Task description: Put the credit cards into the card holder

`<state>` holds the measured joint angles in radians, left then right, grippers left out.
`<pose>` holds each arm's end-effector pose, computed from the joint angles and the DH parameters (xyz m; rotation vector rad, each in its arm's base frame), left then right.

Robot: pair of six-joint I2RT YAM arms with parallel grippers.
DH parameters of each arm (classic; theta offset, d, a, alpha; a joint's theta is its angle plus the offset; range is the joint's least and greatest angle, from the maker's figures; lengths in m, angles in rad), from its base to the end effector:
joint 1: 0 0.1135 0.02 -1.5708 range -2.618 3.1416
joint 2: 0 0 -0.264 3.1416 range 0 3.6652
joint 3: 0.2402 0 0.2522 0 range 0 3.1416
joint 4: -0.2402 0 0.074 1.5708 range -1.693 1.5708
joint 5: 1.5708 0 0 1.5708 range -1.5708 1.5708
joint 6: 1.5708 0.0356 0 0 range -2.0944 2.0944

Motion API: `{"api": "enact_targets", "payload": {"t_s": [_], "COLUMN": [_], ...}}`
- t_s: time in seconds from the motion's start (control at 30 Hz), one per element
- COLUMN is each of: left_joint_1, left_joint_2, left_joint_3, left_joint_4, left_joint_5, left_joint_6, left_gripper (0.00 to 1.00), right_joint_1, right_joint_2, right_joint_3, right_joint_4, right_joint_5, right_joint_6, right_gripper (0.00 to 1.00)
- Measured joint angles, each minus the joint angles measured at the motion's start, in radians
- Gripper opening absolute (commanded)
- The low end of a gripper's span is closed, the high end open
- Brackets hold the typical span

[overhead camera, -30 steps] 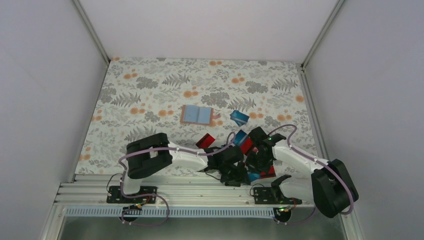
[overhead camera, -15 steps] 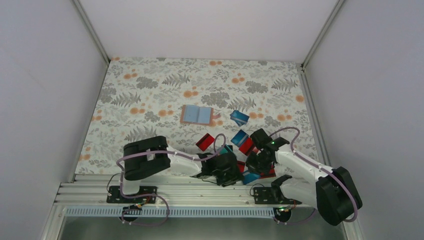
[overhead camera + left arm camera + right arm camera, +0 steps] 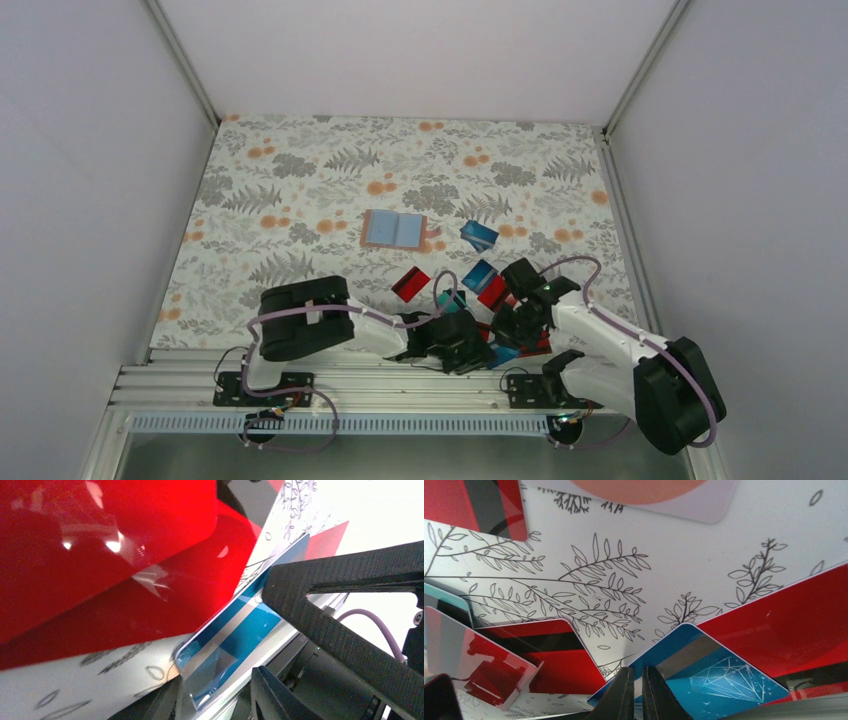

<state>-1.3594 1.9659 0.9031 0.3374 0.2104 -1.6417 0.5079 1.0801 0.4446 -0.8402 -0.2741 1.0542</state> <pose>0.0713 -0.3678 0.1001 0.2560 -2.7250 1.2470 0.1164 0.0758 0.1414 -0.7878 -2.8849 -0.3931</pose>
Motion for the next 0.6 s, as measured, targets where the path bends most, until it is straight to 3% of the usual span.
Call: {"api": "enact_targets", "payload": {"t_s": [0.37,0.6], "left_joint_1": [-0.007,-0.001], "left_joint_2": [0.034,0.019], "left_joint_3": [0.0,0.003], "left_joint_4": [0.061,0.05], "left_joint_5": [-0.003,-0.003], "left_joint_6": [-0.028,-0.014], "left_gripper": [0.04,0.02], "right_joint_1": [0.0,0.0], "right_joint_2": [-0.004,0.021], "right_joint_3": [-0.002,0.021], "right_joint_4": [0.006,-0.002], "right_joint_5": [-0.003,-0.001], "right_joint_6": [-0.002,-0.01], "right_gripper": [0.06,0.12]}}
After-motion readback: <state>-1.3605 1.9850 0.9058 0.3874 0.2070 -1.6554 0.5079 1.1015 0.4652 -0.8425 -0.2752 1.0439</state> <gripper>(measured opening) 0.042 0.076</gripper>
